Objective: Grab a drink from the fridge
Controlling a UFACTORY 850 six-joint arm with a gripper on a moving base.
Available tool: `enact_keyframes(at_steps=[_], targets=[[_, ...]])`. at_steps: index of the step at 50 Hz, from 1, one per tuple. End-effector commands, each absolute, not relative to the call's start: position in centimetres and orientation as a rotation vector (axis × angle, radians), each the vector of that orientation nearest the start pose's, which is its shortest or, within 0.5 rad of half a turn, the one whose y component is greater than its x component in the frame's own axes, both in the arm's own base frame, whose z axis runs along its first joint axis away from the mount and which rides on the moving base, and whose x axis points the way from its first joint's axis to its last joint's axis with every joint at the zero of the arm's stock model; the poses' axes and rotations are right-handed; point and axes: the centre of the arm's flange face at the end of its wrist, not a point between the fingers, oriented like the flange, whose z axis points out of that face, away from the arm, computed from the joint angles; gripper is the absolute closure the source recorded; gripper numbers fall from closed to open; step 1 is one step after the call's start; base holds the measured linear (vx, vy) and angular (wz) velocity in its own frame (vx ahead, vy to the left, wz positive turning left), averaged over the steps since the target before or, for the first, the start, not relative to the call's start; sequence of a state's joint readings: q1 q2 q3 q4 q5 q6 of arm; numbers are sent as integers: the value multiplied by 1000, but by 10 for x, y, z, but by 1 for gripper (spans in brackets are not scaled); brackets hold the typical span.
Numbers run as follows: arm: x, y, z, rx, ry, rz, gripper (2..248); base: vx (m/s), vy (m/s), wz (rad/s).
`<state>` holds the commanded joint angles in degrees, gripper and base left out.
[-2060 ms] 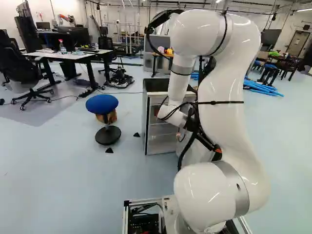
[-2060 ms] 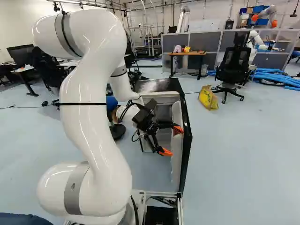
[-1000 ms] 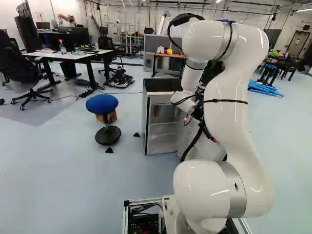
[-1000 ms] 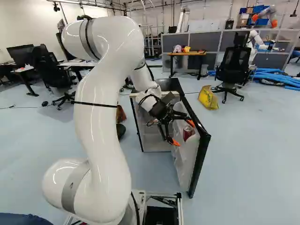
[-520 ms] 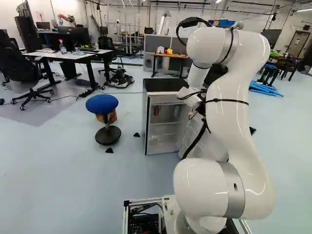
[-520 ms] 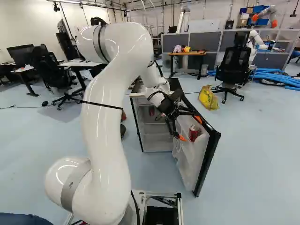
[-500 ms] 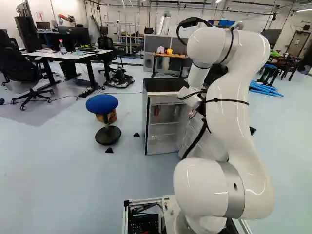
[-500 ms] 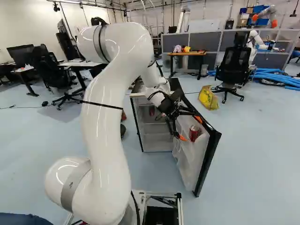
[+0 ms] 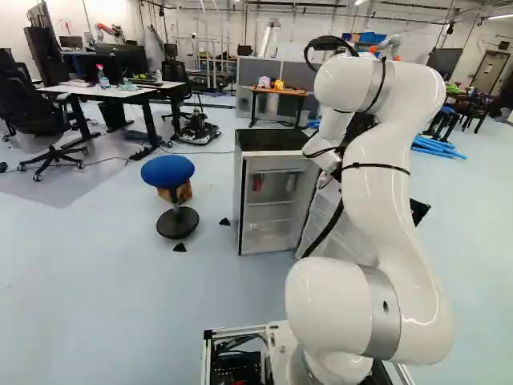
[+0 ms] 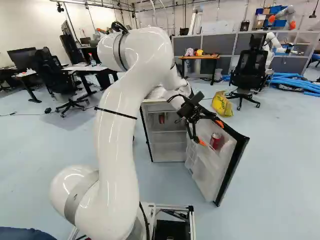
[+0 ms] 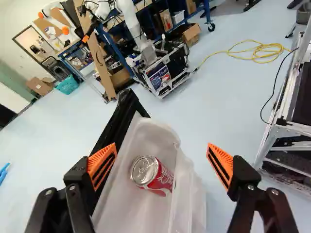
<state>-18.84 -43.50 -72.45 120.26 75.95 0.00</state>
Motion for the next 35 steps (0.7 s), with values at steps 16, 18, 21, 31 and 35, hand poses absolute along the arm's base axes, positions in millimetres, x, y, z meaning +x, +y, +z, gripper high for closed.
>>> enact_keyframes(at_steps=[16, 18, 21, 31, 35], targets=[[532, -275, 307, 423, -2139, 863, 3, 0, 0, 0], [533, -276, 307, 427, -2141, 865, 3, 0, 0, 0], [533, -276, 307, 435, -2143, 869, 3, 0, 0, 0], [527, -270, 306, 497, -2122, 900, 3, 0, 0, 0], [523, -266, 306, 540, -2099, 923, 3, 0, 0, 0]])
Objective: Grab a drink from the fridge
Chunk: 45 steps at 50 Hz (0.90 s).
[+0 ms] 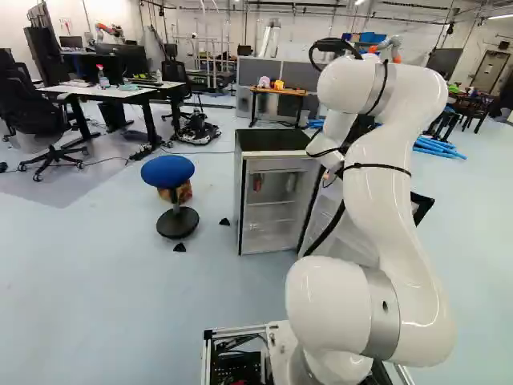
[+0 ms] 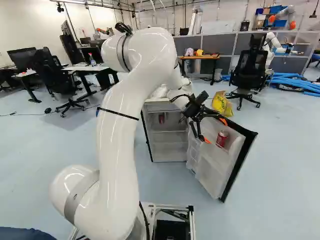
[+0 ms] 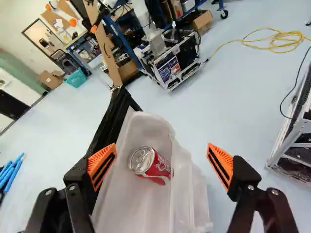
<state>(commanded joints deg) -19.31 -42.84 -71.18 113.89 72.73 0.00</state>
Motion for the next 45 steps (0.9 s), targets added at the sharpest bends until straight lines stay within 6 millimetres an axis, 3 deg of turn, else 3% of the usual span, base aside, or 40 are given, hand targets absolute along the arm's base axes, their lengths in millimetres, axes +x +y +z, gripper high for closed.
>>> enact_keyframes(at_steps=[45], targets=[[471, -214, 315, 1098, -1763, 1213, 3, 0, 0, 0]])
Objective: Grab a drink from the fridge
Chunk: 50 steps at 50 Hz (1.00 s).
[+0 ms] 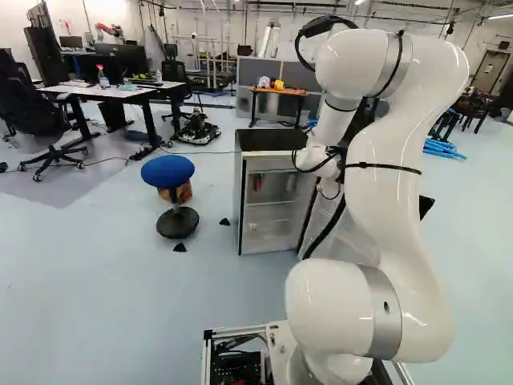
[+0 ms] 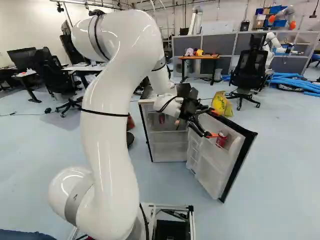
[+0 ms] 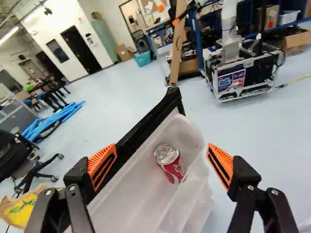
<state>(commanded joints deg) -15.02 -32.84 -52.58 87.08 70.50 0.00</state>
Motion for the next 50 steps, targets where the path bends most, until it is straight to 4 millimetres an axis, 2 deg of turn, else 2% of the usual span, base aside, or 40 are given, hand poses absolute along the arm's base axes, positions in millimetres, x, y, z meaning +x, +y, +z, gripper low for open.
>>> enact_keyframes(at_steps=[24, 50], targets=[[441, -185, 322, 1384, -1555, 1347, 3, 0, 0, 0], [414, -176, 328, 1620, -1345, 1460, 3, 0, 0, 0]])
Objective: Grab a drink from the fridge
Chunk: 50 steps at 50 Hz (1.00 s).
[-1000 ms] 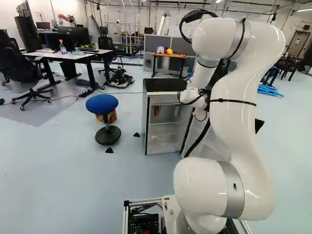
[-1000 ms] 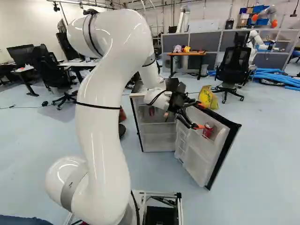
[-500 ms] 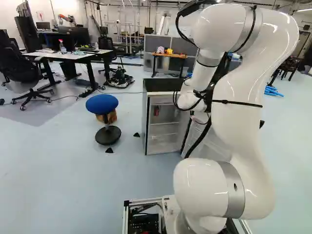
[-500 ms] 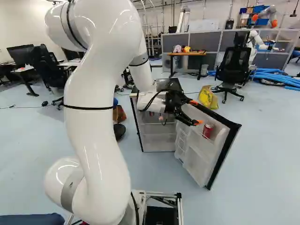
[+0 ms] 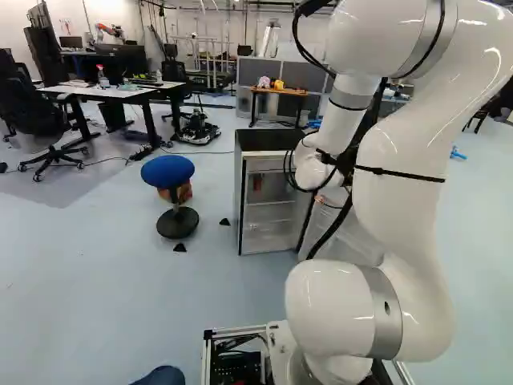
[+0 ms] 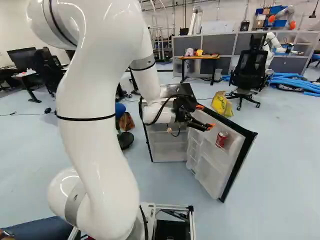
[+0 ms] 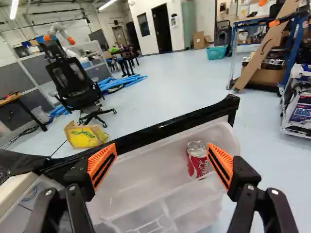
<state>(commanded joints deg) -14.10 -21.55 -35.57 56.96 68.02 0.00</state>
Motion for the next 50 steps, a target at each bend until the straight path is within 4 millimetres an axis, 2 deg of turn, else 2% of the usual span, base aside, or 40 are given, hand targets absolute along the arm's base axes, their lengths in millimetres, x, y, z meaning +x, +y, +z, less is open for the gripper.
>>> enact_keyframes(at_steps=[50], targets=[[355, -147, 336, 2032, -890, 1630, 3, 0, 0, 0]])
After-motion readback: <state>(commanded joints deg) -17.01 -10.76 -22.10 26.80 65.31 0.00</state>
